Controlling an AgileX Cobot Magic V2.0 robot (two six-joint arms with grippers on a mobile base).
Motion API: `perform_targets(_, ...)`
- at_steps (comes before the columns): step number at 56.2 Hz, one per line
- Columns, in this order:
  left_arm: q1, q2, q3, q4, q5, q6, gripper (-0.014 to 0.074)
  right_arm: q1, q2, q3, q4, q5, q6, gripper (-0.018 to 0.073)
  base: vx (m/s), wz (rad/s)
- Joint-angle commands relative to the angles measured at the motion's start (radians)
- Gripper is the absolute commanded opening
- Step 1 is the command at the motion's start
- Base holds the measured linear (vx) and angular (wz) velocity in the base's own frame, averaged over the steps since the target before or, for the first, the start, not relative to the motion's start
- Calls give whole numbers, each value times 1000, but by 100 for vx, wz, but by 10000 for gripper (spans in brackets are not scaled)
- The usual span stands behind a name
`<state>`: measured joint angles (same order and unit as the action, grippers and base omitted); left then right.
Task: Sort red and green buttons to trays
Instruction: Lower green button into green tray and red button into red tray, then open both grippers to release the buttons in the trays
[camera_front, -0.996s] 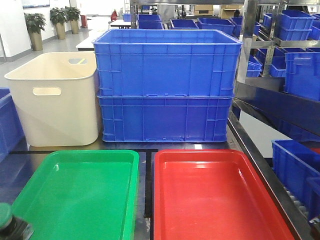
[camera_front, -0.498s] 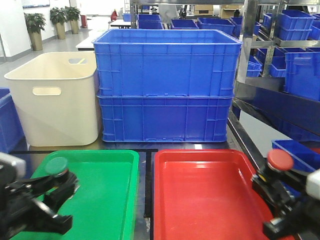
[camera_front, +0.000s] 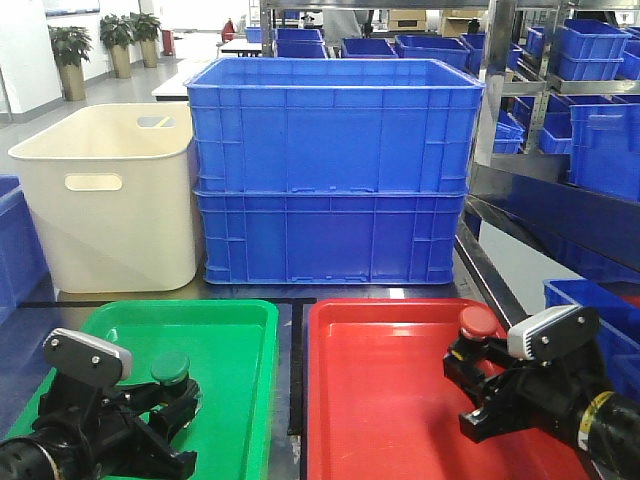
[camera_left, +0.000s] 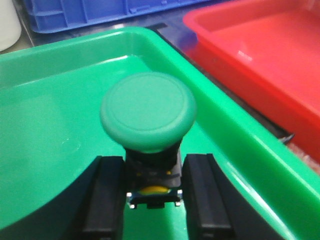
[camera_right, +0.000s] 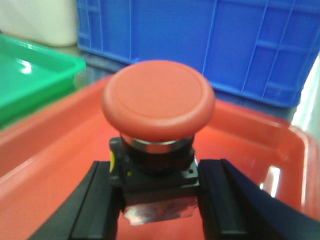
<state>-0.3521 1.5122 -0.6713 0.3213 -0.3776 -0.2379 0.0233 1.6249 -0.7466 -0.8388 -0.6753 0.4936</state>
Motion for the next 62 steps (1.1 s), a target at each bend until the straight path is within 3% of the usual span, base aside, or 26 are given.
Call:
perform_targets(1, -4, -31, -36, -10, -87, 51, 52, -2, -10, -38, 18, -78, -27, 33, 0, 0)
perform_targets(16, -4, -22, -36, -10, -31, 71, 261, -2, 18, -38, 10, -65, -34, 200, 0, 0)
perform_targets(23, -4, -22, -36, -10, -10, 71, 385, -2, 18, -38, -8, -66, -28, 330, 0, 0)
perform_targets(24, -4, -22, -36, -11, -1, 71, 475, -2, 18, -38, -13, -65, -14, 431, 0, 0)
perform_targets(28, -4, -22, -36, -11, 3, 71, 515, -2, 18, -38, -13, -65, -5, 481, 0, 0)
perform_targets(47, -4, -50, -36, -11, 4, 71, 539, -2, -8, -38, -13, -89, 8, 524, 0, 0)
perform_targets(62, -4, -209, -36, -10, 62, 74, 537, -2, -176, -38, -20, -89, 20, 524, 0, 0)
